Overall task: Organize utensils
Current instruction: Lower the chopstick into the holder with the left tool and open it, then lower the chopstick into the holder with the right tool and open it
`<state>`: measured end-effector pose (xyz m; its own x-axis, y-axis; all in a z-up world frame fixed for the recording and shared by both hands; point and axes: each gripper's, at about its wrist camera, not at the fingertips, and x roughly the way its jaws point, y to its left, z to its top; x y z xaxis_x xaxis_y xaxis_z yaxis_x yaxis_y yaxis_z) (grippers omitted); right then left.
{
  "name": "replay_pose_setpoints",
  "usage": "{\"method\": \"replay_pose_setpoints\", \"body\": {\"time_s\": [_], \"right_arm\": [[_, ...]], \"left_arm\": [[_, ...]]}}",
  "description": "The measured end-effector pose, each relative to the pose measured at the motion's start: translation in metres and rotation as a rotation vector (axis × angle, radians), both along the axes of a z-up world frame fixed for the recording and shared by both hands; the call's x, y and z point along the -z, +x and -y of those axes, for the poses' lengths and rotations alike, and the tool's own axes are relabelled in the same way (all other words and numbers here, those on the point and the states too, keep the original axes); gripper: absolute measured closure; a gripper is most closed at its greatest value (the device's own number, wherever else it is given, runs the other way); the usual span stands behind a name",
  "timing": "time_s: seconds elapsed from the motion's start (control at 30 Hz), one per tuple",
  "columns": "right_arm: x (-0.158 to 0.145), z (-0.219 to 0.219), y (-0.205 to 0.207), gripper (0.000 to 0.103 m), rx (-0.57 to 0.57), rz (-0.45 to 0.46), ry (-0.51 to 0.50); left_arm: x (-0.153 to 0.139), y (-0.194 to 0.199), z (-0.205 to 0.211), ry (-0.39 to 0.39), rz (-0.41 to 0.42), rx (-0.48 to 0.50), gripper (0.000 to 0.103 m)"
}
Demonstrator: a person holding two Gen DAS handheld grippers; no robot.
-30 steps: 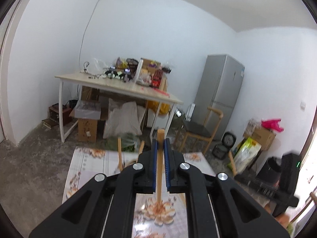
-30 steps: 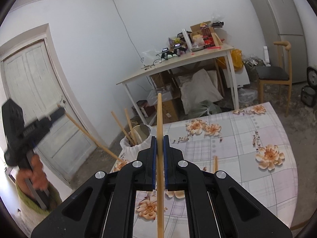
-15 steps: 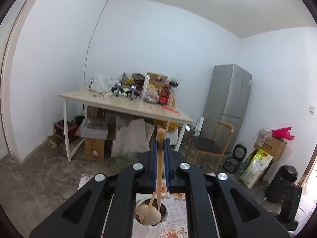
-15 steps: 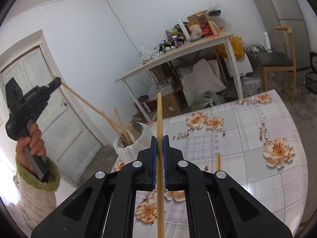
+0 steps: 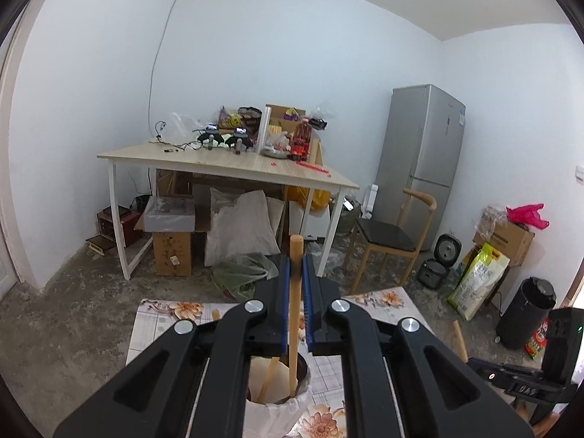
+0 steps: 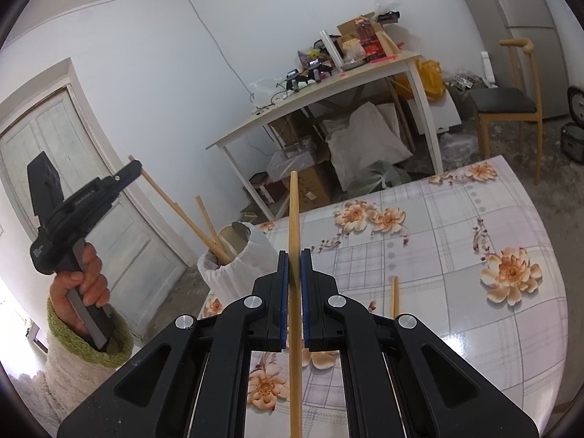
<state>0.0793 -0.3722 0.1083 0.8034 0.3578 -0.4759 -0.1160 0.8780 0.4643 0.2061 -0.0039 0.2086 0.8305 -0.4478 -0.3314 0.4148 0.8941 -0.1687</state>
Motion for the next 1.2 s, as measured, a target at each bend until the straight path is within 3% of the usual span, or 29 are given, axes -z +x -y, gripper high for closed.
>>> {"method": "replay_pose_setpoints", "body": {"time_s": [0.5, 0.7, 0.77, 0.87, 1.07, 1.2], "right_arm": [[0.002, 0.0, -0.003, 0.099, -0.003, 0.003, -0.007], [0.001, -0.002, -0.003, 0.099, -0.005, 0.004, -0.011], [-0.001, -0.003, -0.002, 0.099, -0.008, 0.007, -0.016], [-0.008, -0.005, -0.001, 0.099, -0.017, 0.019, -0.023], [-0.039, -0.018, 0.012, 0.099, -0.097, 0.094, 0.018], [-0.074, -0.04, 0.032, 0.099, -0.187, 0.193, 0.068]], "left_arm": [[0.068, 0.021, 0.033, 0.116, -0.202, 0.09, 0.096], [0.071, 0.019, 0.032, 0.103, -0.242, 0.129, 0.095], [0.071, 0.015, 0.029, 0.095, -0.248, 0.131, 0.074], [0.07, 0.006, 0.016, 0.064, -0.234, 0.117, 0.055], [0.075, -0.024, -0.021, 0.011, -0.214, 0.052, 0.035], [0.086, -0.044, -0.054, -0.022, -0.214, -0.011, 0.029]]}}
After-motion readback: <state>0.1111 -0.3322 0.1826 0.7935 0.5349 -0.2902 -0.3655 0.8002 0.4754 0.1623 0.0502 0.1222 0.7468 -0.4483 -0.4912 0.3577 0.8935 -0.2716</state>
